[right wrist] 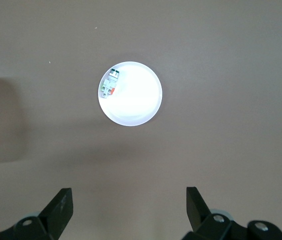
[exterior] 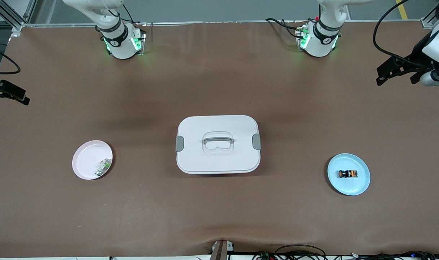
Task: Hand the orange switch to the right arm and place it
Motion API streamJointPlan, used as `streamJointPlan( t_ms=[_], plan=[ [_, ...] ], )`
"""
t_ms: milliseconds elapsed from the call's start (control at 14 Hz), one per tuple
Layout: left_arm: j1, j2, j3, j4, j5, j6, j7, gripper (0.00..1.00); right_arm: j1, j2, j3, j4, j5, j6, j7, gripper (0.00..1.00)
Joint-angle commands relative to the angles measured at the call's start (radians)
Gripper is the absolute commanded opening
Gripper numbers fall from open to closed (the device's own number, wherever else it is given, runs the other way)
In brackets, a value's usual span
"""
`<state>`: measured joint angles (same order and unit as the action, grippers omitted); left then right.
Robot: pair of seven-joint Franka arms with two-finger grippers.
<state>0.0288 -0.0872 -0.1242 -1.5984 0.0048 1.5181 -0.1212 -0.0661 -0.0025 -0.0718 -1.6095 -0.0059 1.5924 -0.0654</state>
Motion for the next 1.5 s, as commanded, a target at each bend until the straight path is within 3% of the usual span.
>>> streamJointPlan(
  t_ms=[0, 573, 1432],
  plan=[
    [0.002, 0.009, 0.000, 0.025, 0.018, -0.022, 0.015, 1.00, 0.005, -0.005, 0.003, 0.000, -0.003, 0.000, 0.016, 1.00],
    [0.005, 0.055, 0.004, 0.074, 0.018, -0.038, 0.015, 1.00, 0.005, -0.005, 0.003, 0.000, -0.003, 0.000, 0.016, 1.00],
    [0.003, 0.124, 0.006, 0.017, 0.020, 0.046, 0.020, 1.00, 0.003, -0.005, 0.003, 0.000, -0.003, 0.001, 0.016, 1.00]
  ],
)
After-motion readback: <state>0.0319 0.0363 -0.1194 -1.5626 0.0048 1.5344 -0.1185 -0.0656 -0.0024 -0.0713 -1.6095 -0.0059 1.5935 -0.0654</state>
